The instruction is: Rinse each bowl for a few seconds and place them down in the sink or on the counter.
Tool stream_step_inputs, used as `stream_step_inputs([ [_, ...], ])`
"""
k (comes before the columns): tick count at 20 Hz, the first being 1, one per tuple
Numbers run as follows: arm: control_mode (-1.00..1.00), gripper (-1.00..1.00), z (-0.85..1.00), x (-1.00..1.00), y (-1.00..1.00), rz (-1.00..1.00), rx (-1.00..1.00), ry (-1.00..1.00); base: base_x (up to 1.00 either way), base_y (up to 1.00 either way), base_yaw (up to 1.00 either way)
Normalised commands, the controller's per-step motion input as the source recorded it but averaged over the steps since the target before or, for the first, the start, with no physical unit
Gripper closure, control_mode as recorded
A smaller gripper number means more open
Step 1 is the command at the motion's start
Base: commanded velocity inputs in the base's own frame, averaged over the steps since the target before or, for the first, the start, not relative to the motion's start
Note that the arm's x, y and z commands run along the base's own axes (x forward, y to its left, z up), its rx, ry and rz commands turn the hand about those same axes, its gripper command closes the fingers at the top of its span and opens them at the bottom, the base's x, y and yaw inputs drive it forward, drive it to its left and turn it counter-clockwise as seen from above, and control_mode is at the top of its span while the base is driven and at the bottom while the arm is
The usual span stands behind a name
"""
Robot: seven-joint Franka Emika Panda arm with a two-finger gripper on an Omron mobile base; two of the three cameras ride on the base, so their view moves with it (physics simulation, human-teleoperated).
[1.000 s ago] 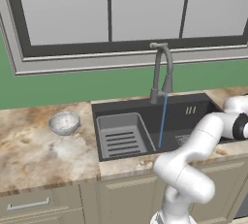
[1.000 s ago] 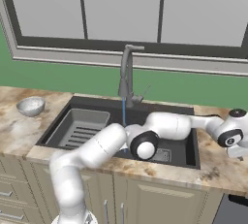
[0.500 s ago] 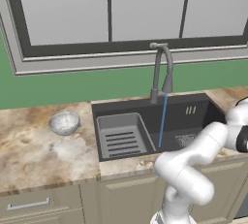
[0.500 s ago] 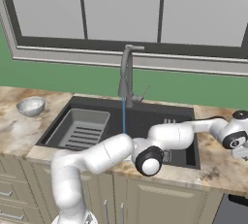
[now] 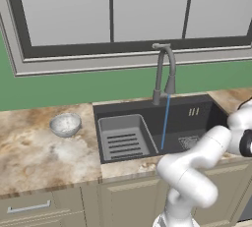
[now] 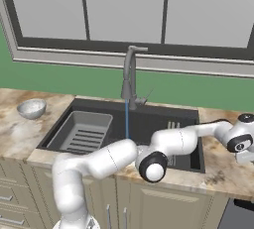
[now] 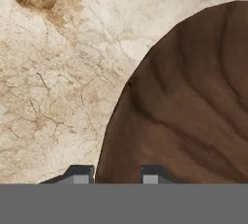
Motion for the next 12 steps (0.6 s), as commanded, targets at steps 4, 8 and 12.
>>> stream_step_inputs([
  [4,-1.0,1.0,-0.25,-0.28,0.0,0.0,0.18,0.18,0.0,0.0,0.0],
  [8,-1.0,1.0,0.3,-0.47,0.05,-0.02,0.21,0.1,0.0,0.0,0.0],
  [12,-1.0,1.0,0.64,-0.57,0.16,-0.04,0.24,0.12,0.0,0.0,0.0],
])
